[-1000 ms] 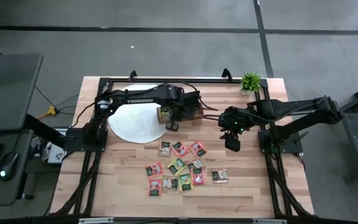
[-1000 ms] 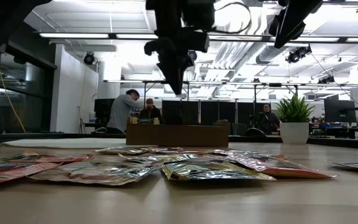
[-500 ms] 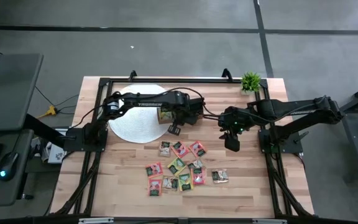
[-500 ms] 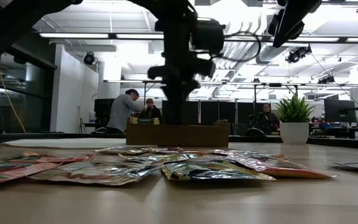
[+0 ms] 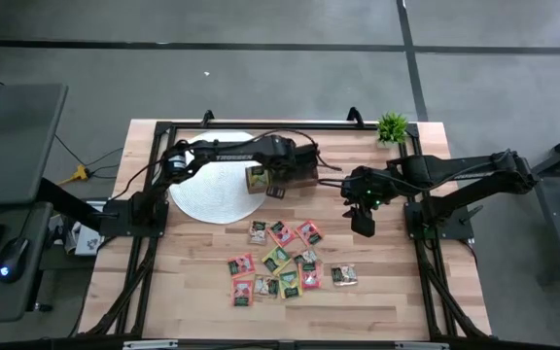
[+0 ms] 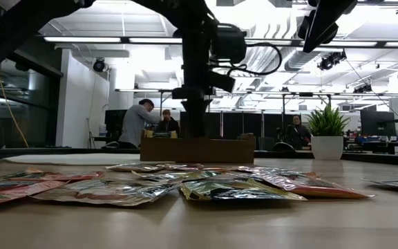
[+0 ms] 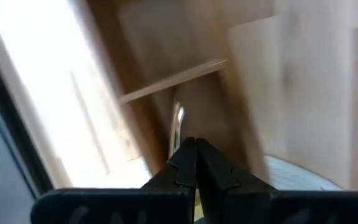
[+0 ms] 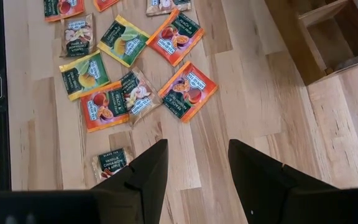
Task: Pick & Place Tea
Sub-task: Put the brown tea bag into the middle compartment of the wooden organizer
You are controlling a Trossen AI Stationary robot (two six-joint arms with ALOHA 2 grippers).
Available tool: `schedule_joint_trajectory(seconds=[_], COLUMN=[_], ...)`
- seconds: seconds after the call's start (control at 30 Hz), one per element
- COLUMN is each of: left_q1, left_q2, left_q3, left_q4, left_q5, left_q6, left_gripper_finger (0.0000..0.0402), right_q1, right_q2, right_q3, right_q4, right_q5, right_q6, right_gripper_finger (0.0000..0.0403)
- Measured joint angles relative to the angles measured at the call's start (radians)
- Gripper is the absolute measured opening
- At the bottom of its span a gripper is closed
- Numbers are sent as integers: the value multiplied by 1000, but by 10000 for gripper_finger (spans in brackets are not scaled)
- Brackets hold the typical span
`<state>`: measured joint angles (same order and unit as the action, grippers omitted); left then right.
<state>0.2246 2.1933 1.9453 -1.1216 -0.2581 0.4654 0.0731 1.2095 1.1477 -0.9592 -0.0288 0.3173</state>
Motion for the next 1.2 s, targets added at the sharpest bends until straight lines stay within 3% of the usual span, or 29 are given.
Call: schedule_joint_trajectory(seconds=[0.37,0.53,0.73,0.97,1.13,1.2], left_q1=[109,131,121,76,35,12], left_q2=[0,-24,-112,-229,-278,-301], left_q3=[0,0,1,-2,-35,-75], left_q4=[39,34,14,-136,-190,-133], left_q5=[-41,-38,-42,-94,-112,-115], left_q6=[-217,-227,-175,-182,-225,-271], left_gripper_finger=[0,0,0,0,0,0], right_q1=[0,0,0,0,9,21], right_q2=[0,0,0,0,0,0], right_q3=[0,0,0,0,0,0], right_q4=[0,0,0,-2,-34,-49], right_q5=[0,0,-1,-1,1,4], right_q6=[15,15,-8,-22,-33,-34], right_gripper_finger=[165,165,165,165,165,165])
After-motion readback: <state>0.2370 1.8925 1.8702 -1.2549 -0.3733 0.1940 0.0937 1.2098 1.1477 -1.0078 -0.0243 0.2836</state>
